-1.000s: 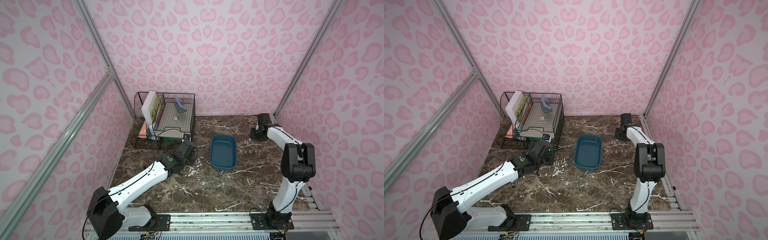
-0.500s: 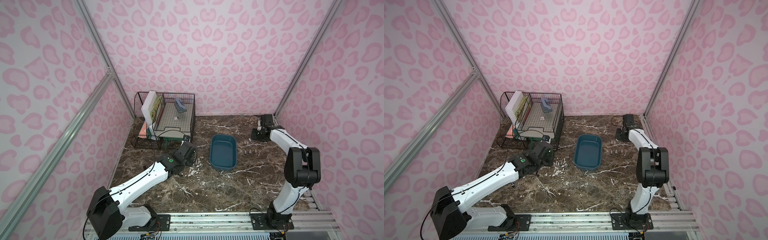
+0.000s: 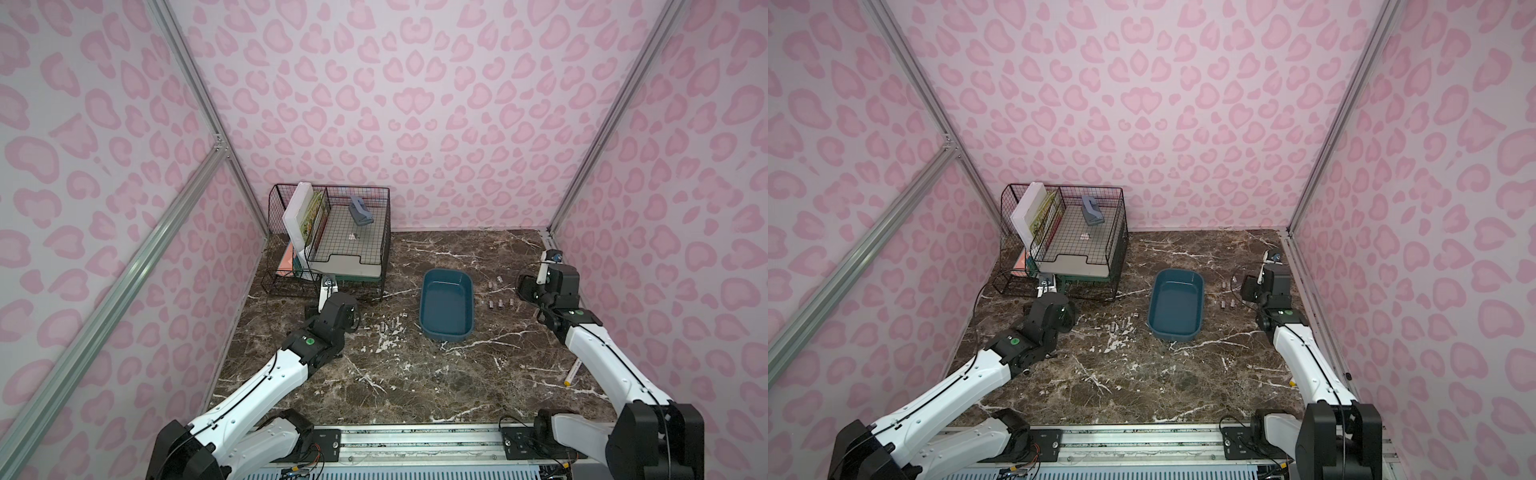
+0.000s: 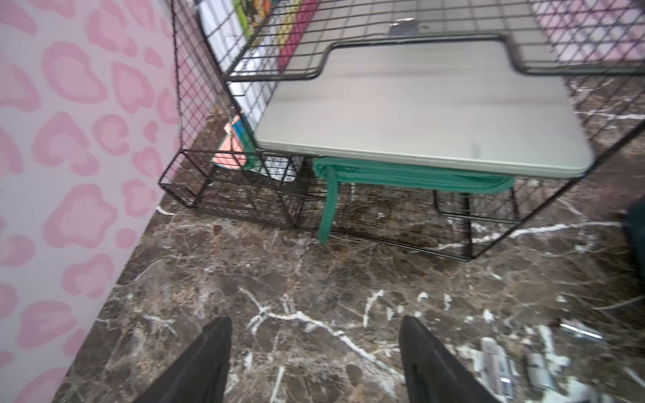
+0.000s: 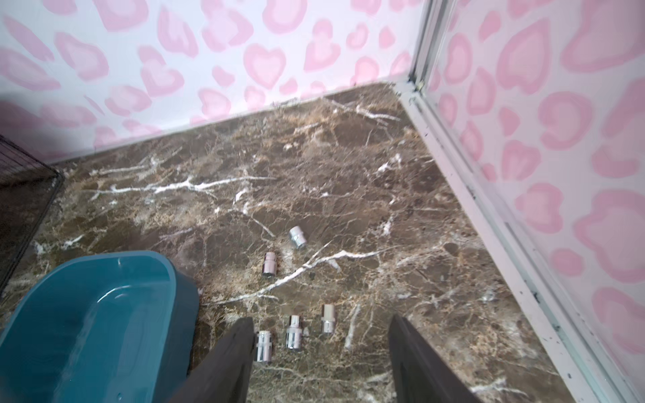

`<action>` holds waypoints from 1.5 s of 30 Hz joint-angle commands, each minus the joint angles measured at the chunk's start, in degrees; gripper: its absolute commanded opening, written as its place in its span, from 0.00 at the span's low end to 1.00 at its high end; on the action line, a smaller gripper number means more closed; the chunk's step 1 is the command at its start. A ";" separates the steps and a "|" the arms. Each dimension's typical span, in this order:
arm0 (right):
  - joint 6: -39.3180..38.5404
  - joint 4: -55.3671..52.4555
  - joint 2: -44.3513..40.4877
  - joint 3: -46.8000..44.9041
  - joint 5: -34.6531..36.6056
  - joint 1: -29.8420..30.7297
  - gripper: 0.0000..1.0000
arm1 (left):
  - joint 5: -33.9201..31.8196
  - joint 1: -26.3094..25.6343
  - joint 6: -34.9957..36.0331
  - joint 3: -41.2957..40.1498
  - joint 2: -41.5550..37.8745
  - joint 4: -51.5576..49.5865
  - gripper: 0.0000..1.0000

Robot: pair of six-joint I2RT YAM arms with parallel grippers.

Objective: Take out the socket from the storage box
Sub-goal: Reset both arms

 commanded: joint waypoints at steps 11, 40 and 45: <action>-6.18 48.69 -11.07 -29.48 2.11 -2.57 0.76 | 1.61 17.86 4.86 -11.87 8.10 29.69 0.86; -12.63 72.84 14.30 -27.74 -0.64 -1.52 0.99 | 27.49 29.87 12.75 -11.64 30.35 53.97 0.99; -12.70 72.15 14.12 -27.68 -0.17 -1.31 0.99 | 27.46 29.88 12.71 -11.51 30.39 53.97 0.99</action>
